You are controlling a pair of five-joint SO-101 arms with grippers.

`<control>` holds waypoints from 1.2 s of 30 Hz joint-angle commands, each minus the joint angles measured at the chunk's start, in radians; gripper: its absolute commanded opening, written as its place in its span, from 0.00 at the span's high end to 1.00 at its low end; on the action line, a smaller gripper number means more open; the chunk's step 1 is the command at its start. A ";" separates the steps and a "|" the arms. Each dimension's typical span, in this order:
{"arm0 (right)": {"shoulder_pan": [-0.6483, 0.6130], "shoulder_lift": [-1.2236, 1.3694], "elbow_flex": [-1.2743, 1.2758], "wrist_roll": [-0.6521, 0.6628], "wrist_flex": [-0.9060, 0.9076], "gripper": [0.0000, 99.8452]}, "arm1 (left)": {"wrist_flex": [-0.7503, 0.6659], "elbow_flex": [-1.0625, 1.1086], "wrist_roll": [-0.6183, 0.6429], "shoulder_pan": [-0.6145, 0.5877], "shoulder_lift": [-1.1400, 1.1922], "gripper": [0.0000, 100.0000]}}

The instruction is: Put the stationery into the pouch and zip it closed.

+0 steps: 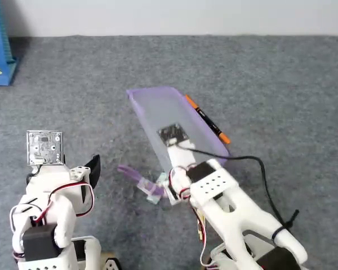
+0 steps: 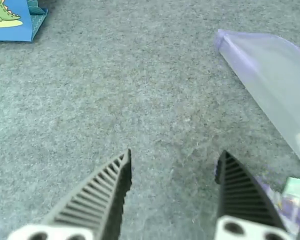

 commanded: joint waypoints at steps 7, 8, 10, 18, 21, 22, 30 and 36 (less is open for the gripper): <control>0.150 0.001 -0.250 0.400 -0.007 0.99 | -0.003 -0.015 -0.011 -0.002 0.012 0.73; 0.163 0.002 -0.281 0.433 0.016 0.99 | -0.003 -0.015 -0.011 -0.002 0.012 0.73; 0.191 0.004 -0.356 0.477 0.090 0.99 | -0.003 -0.015 -0.011 -0.002 0.012 0.73; 0.278 0.010 -0.736 0.617 0.409 0.99 | -0.003 -0.015 -0.011 -0.002 0.012 0.73; 0.274 0.012 -0.818 0.661 0.450 0.99 | -0.003 -0.015 -0.011 -0.002 0.012 0.73; 0.272 0.012 -0.833 0.689 0.453 0.99 | -0.003 -0.015 -0.011 -0.002 0.012 0.73; 0.274 0.054 -0.861 0.848 0.521 0.91 | -0.002 -0.015 -0.011 -0.003 0.012 0.73; 0.243 0.200 -0.908 0.905 0.677 0.97 | -0.002 -0.015 -0.011 -0.003 0.012 0.73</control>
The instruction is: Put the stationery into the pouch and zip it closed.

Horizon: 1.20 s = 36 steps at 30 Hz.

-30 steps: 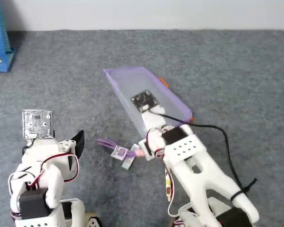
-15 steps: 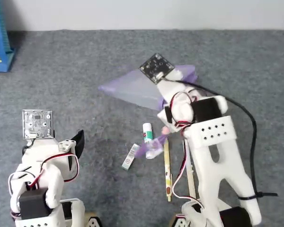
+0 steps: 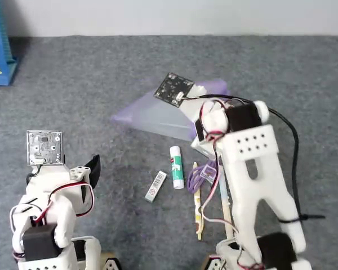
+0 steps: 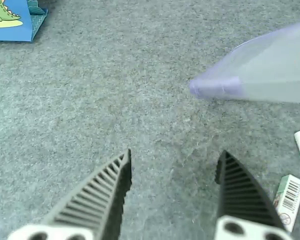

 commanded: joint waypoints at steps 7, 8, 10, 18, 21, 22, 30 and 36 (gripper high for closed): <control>-0.177 0.137 -0.084 -0.031 0.088 0.97 | -0.002 -0.015 -0.014 -0.006 0.012 0.73; -0.202 0.147 -0.084 -0.051 0.087 0.95 | -0.002 -0.016 -0.015 -0.006 0.012 0.73; -0.237 0.166 -0.081 -0.112 0.079 0.90 | -0.002 -0.019 -0.032 -0.008 0.012 0.73; -0.249 0.191 -0.080 -0.201 0.117 0.69 | -0.002 -0.024 -0.055 -0.009 0.012 0.73; -0.246 0.142 -0.077 -0.201 0.166 0.71 | -0.002 -0.024 -0.057 -0.009 0.011 0.73; -0.242 0.120 -0.061 -0.199 0.173 0.72 | -0.002 -0.024 -0.058 -0.009 0.011 0.73; -0.183 -0.099 0.419 -0.077 -0.018 0.72 | -0.015 -0.007 -0.114 -0.086 0.018 0.73; -0.213 -0.242 0.709 -0.051 -0.225 0.72 | -0.074 0.035 -0.153 -0.210 0.020 0.73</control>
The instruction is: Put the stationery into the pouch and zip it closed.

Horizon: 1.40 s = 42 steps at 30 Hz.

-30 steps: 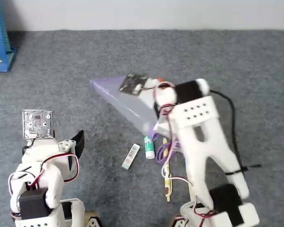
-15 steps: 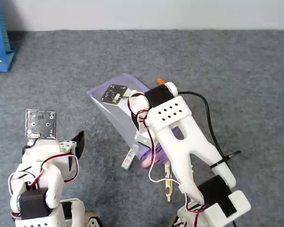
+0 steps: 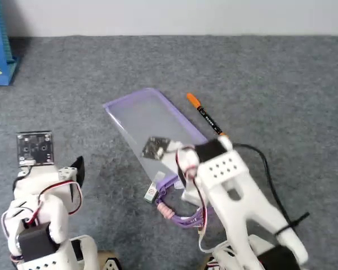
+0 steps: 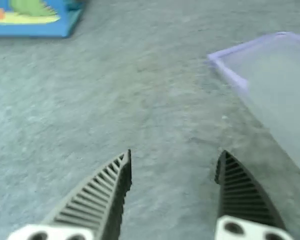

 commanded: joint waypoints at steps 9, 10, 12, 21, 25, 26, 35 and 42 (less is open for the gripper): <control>-0.199 -0.117 0.081 -0.071 -0.062 0.72 | -0.031 0.033 -0.063 -0.032 0.017 0.73; -0.211 -0.117 0.080 -0.074 -0.048 0.72 | -0.029 0.033 -0.063 -0.032 0.017 0.73; -0.223 -0.116 0.080 -0.069 -0.021 0.72 | -0.028 0.035 -0.063 -0.032 0.017 0.73; -0.170 -0.105 0.089 0.029 0.019 0.72 | -0.028 0.035 -0.063 -0.029 0.015 0.73; -0.143 -0.079 0.126 0.081 0.021 0.72 | -0.025 0.035 -0.063 -0.029 0.015 0.73; -0.139 -0.064 0.133 0.087 0.022 0.72 | -0.020 0.035 -0.063 -0.029 0.015 0.73; -0.114 -0.018 0.066 0.087 0.116 0.73 | 0.000 0.033 -0.068 -0.026 0.009 0.73; -0.189 -0.053 -0.012 0.078 0.228 0.73 | -0.005 0.033 -0.066 -0.026 0.011 0.73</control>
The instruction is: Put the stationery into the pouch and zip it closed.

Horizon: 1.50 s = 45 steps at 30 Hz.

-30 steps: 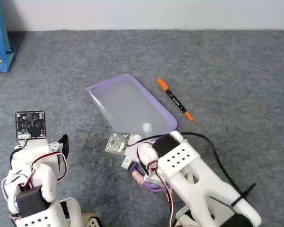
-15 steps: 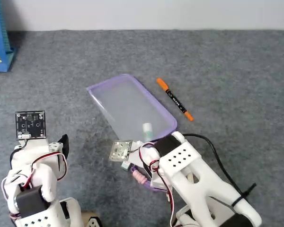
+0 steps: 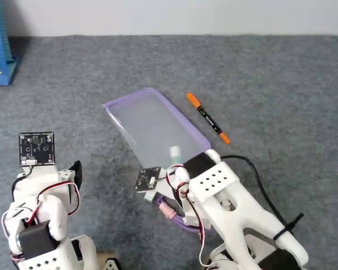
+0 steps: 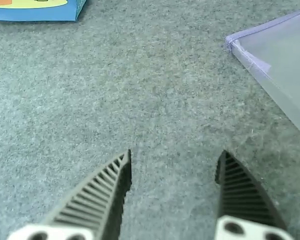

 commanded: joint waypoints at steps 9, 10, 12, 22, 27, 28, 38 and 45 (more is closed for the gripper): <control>-0.107 0.033 0.110 -0.038 -0.154 0.73 | 0.003 -0.008 -0.009 0.002 0.009 0.73; -0.105 0.059 0.117 -0.031 -0.157 0.73 | 0.003 -0.008 -0.009 0.002 0.009 0.73; -0.097 0.104 0.118 0.008 -0.156 0.73 | 0.000 -0.008 -0.009 0.002 0.009 0.73; 0.148 -0.002 0.112 0.118 -0.157 0.99 | 0.003 -0.008 -0.009 0.002 0.009 0.73; 0.331 -0.197 0.083 0.229 -0.156 0.99 | -0.002 -0.008 -0.009 0.002 0.009 0.73; 0.372 -0.228 0.064 0.241 -0.156 0.99 | 0.000 -0.008 -0.009 0.002 0.009 0.73; 0.736 -0.209 0.020 0.350 -0.280 0.99 | 0.005 -0.008 -0.009 0.002 0.009 0.73; 0.756 -0.211 0.002 0.344 -0.165 0.67 | 0.005 -0.007 -0.009 0.002 0.009 0.73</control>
